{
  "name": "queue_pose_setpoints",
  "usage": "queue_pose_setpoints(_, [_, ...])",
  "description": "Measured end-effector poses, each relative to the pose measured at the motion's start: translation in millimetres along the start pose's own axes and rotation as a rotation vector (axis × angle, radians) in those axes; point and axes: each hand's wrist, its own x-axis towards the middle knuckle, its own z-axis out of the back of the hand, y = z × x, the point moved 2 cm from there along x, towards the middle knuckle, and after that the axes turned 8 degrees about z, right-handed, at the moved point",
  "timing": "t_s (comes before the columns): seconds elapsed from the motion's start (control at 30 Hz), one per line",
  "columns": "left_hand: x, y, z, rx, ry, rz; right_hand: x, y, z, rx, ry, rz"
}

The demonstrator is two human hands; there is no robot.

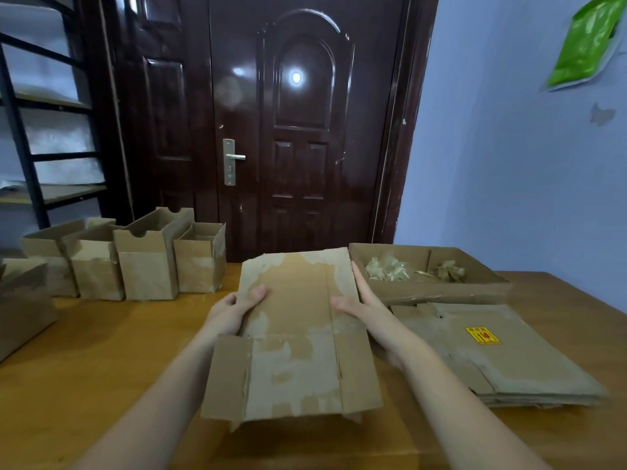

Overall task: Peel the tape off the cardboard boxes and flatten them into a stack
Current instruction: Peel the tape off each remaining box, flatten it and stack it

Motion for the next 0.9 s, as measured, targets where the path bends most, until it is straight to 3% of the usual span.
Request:
queue_pose_setpoints(0.13, [5.1,3.8,-4.1,0.093,-0.083,-0.069,-0.8,-6.1,5.3,-0.04,0.0,-0.003])
queue_pose_setpoints(0.3, [14.9,14.9,-6.4,0.23,-0.112,-0.101,-2.8,-13.3,9.4,-0.417,0.256,-0.079])
queue_pose_setpoints(0.43, [16.3,23.3,-6.1,0.274,0.194,0.006,4.3,-34.3,9.9,-0.701,0.236,-0.144])
queue_pose_setpoints(0.53, [16.2,32.0,-12.6,0.695,0.26,-0.005,10.8,-54.3,9.5,-0.738,0.232,-0.188])
queue_pose_setpoints(0.7, [17.5,38.5,-25.5,1.02,0.165,-0.034,17.5,-73.2,7.5,-0.846,0.241,-0.166])
queue_pose_setpoints(0.8, [16.8,33.2,-25.2,1.42,-0.01,-0.111,17.8,-76.2,15.0,-0.916,0.317,-0.148])
queue_pose_setpoints(0.9, [19.3,30.8,-32.7,1.532,0.222,-0.202,19.8,-70.8,20.1,-1.094,0.405,-0.118])
